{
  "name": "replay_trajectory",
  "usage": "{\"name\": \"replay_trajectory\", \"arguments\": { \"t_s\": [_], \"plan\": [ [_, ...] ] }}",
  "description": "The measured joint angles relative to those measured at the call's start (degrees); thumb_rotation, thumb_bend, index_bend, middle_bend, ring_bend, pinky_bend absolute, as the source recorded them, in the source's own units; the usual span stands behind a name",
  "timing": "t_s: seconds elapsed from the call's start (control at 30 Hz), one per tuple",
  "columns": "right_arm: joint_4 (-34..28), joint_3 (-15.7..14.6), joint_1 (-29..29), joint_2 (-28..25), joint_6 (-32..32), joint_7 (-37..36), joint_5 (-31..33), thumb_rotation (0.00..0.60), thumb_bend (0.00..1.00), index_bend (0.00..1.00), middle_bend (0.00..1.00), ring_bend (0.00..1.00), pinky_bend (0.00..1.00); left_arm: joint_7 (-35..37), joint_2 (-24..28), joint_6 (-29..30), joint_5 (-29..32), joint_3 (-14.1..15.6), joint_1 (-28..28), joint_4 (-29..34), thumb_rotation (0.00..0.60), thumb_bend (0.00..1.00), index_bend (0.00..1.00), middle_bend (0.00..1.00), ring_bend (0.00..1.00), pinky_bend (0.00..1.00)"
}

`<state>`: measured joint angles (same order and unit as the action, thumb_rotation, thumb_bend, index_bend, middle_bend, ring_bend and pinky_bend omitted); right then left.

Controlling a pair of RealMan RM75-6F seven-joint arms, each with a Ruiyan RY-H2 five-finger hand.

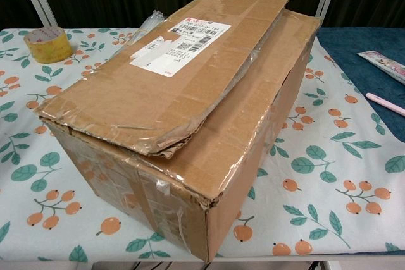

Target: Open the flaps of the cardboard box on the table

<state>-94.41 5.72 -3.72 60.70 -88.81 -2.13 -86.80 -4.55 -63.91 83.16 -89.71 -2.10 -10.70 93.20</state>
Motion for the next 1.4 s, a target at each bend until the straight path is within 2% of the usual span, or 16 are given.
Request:
{"name": "replay_trajectory", "arguments": {
  "t_s": [0.47,0.77,0.8,0.87,0.9,0.97,1.0,1.23,1.4],
  "plan": [
    [0.35,-0.66,-0.26,0.82,0.94,-0.32,-0.5,0.6,0.5,0.0,0.0,0.0,0.0,-0.55,-0.23,0.94,0.01,0.42,0.78,-0.8,0.43,0.03,0.07,0.06,0.07,0.16],
    [-2.44,0.11,-2.54,0.2,2.27,3.88,-2.29,0.6,0.49,0.0,0.0,0.0,0.0,-0.25,0.6,1.72,0.51,0.15,1.43,-0.53,0.427,0.03,0.07,0.06,0.07,0.16],
    [-2.92,0.27,-3.06,0.07,2.69,4.67,-2.59,0.6,0.46,0.0,0.0,0.0,0.0,-0.19,0.54,1.77,0.47,0.19,1.49,-0.68,0.426,0.03,0.07,0.06,0.07,0.16],
    [-4.44,0.87,-4.63,-0.44,3.87,6.71,-3.42,0.6,0.31,0.0,0.0,0.0,0.0,-0.14,0.41,1.82,0.34,0.45,1.69,-0.87,0.424,0.03,0.07,0.06,0.07,0.16],
    [-5.3,1.22,-5.43,-0.74,4.46,7.48,-3.79,0.6,0.16,0.0,0.0,0.0,0.0,-0.15,0.41,1.8,0.29,0.59,1.77,-0.87,0.424,0.03,0.07,0.06,0.07,0.16],
    [-7.64,2.15,-7.44,-1.66,6.2,9.04,-4.44,0.6,0.03,0.0,0.0,0.0,0.0,-0.28,0.61,1.76,0.16,0.85,1.95,-0.64,0.426,0.03,0.07,0.06,0.07,0.16],
    [-8.74,2.61,-8.39,-2.15,7.13,9.77,-4.63,0.6,0.01,0.0,0.0,0.0,0.0,-0.38,0.77,1.81,0.1,0.91,2.04,-0.5,0.427,0.03,0.07,0.06,0.07,0.16],
    [-15.26,6.91,-16.84,-3.98,15.83,18.76,-4.01,0.6,0.0,0.0,0.0,0.0,0.0,-0.36,0.96,2.82,-0.45,0.92,2.55,0.08,0.425,0.03,0.07,0.06,0.07,0.16],
    [-17.56,9.15,-23.73,-1.55,23.21,26.82,0.37,0.6,0.0,0.0,0.0,0.0,0.0,0.15,0.75,2.54,-0.23,0.8,2.51,-0.17,0.424,0.03,0.07,0.06,0.07,0.16]
  ]
}}
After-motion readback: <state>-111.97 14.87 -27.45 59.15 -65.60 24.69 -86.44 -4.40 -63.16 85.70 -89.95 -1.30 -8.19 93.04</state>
